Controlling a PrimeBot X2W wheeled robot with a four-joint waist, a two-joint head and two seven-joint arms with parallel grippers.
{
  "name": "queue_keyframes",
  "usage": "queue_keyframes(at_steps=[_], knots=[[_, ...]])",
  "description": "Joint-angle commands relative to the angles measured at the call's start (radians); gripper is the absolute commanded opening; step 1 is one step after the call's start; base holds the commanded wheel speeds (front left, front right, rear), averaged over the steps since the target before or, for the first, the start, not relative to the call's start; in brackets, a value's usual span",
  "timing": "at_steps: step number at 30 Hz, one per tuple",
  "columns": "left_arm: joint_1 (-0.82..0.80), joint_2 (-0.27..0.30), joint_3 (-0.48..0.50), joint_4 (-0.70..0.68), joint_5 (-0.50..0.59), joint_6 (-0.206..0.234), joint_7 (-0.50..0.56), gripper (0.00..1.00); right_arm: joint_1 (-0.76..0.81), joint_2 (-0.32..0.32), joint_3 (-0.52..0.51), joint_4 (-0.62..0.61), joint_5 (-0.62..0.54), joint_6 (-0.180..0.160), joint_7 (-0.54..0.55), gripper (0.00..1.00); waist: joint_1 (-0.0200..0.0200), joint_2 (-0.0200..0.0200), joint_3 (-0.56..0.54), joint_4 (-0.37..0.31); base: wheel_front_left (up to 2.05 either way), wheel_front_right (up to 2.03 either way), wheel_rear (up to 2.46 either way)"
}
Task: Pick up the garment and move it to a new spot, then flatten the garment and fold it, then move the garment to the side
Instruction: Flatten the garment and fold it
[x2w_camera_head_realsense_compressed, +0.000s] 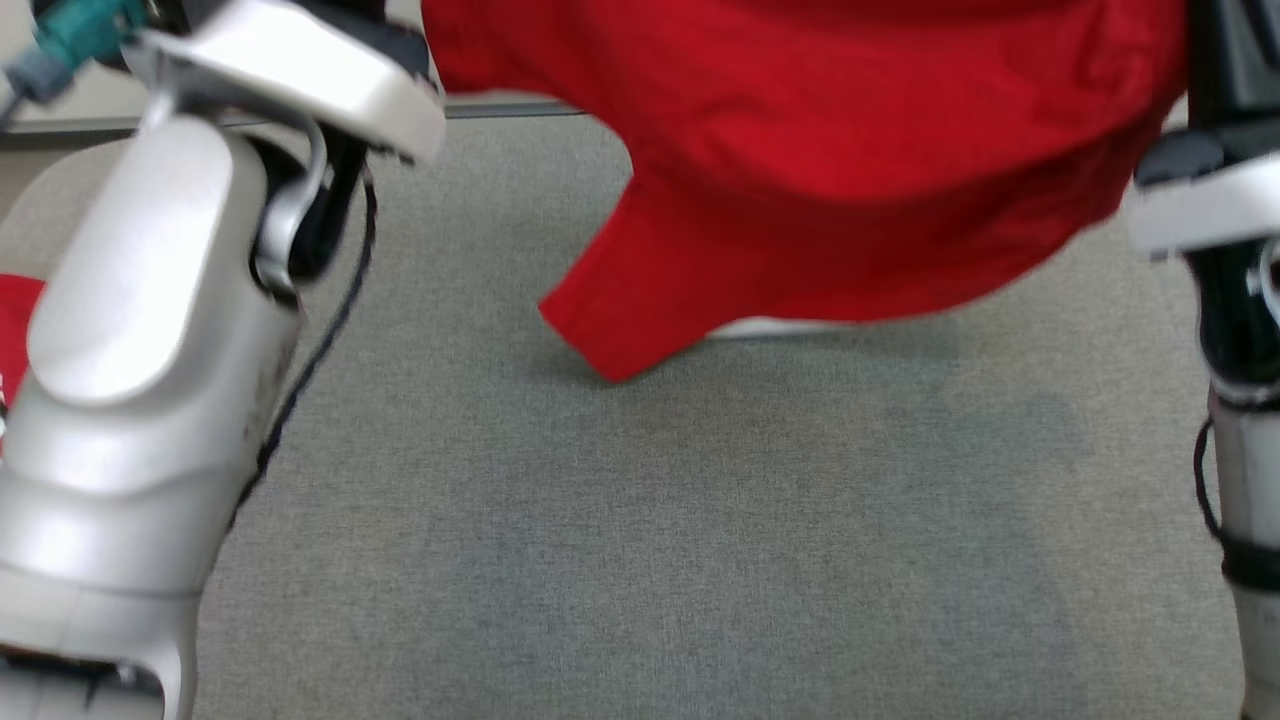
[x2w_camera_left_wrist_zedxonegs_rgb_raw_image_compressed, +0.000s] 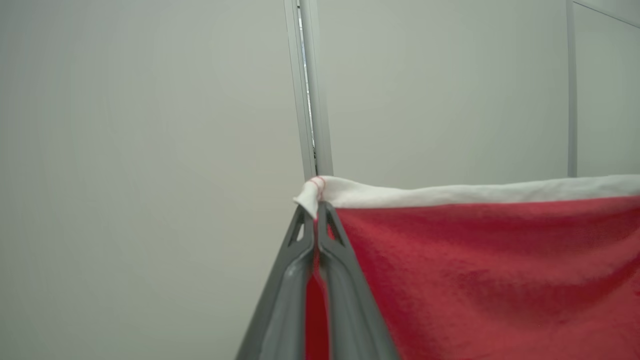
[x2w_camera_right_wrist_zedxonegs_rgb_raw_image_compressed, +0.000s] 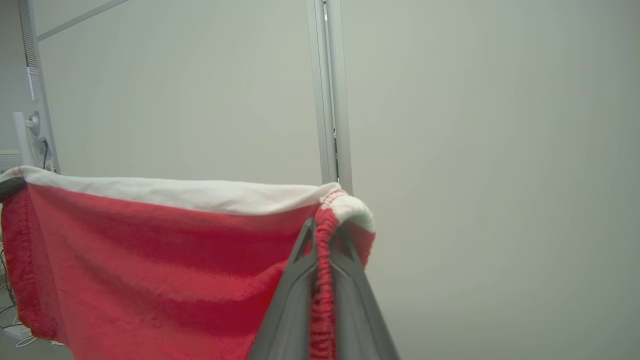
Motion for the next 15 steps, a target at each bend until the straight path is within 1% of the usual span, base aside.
queue_keyframes(at_steps=[1,5,9,15], knots=[[-0.062,-0.008,0.007,0.053,0.005,-0.012,-0.017,0.0,-0.063,-0.006,0.011,0.037,0.013,-0.001,-0.015,0.0,0.0,0.0,0.037,-0.001,0.0,0.0,0.0],[-0.197,-0.039,0.018,0.213,0.011,-0.03,-0.076,0.0,-0.231,0.012,0.053,0.173,0.029,-0.001,-0.068,0.0,0.0,0.0,0.07,-0.003,0.0,0.0,0.0],[-0.298,-0.068,0.03,0.356,0.019,-0.043,-0.12,0.0,-0.372,0.032,0.099,0.331,0.047,-0.001,-0.153,0.0,0.0,0.0,0.089,-0.009,0.0,0.0,0.0],[-0.332,-0.106,0.019,0.563,0.027,-0.073,-0.14,0.0,-0.489,0.073,0.202,0.593,0.08,-0.001,-0.273,0.0,0.0,0.0,0.118,-0.017,0.0,0.0,0.0]])
